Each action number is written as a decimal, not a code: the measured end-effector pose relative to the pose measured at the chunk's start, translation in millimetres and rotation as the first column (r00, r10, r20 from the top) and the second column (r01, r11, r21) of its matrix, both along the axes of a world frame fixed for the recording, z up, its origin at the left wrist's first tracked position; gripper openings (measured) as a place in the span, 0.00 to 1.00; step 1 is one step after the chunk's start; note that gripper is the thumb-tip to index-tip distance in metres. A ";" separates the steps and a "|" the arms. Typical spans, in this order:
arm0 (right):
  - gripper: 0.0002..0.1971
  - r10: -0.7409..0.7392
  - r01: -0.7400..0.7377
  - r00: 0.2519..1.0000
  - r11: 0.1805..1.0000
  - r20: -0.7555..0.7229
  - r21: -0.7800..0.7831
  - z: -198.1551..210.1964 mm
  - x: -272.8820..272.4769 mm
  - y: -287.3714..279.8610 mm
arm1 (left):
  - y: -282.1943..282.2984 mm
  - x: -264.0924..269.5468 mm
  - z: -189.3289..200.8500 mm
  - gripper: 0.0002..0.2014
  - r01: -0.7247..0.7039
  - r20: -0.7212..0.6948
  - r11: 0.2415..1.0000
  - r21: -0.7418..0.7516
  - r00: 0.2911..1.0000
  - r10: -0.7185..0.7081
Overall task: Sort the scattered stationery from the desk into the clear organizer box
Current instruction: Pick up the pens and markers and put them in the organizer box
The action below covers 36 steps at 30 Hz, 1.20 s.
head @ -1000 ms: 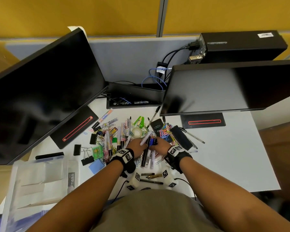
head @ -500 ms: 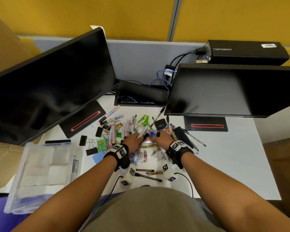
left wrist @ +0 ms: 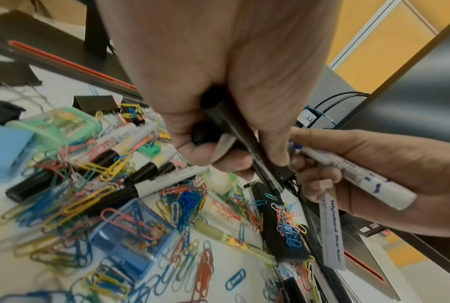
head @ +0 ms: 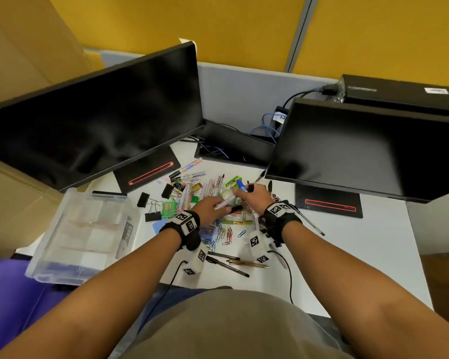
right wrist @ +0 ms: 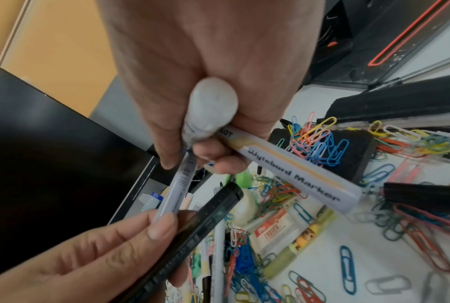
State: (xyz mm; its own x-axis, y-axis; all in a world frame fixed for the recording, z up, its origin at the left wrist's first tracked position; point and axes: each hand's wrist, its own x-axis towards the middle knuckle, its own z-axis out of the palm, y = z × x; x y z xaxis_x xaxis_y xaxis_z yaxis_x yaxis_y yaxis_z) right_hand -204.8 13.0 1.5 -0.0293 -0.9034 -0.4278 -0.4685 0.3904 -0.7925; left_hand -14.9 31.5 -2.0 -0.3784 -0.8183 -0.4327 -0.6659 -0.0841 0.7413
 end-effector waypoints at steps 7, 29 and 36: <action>0.15 0.083 -0.083 0.996 0.996 0.033 -0.014 18.8 25.2 -15.7 | -4.8 32.8 23.2 0.15 -0.012 0.115 0.997 -0.075 0.993 0.020; 0.09 0.400 -0.381 0.904 0.914 0.152 -0.139 55.9 192.4 -35.4 | 2.0 230.0 73.4 0.15 -0.205 0.482 0.972 -0.115 0.844 0.235; 0.09 0.361 -0.347 0.913 0.932 0.192 -0.103 50.6 215.9 -24.6 | 29.8 273.5 79.2 0.15 -0.334 0.464 0.937 -0.102 0.818 0.341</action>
State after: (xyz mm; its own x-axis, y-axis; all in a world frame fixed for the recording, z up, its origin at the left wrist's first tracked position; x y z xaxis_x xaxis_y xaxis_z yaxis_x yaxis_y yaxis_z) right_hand 11.1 -11.7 52.1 0.3795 -0.8644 -0.3297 -0.3920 0.1726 -0.9036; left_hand 258.6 61.2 77.2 0.1667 -0.8650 -0.4732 -0.8642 -0.3593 0.3523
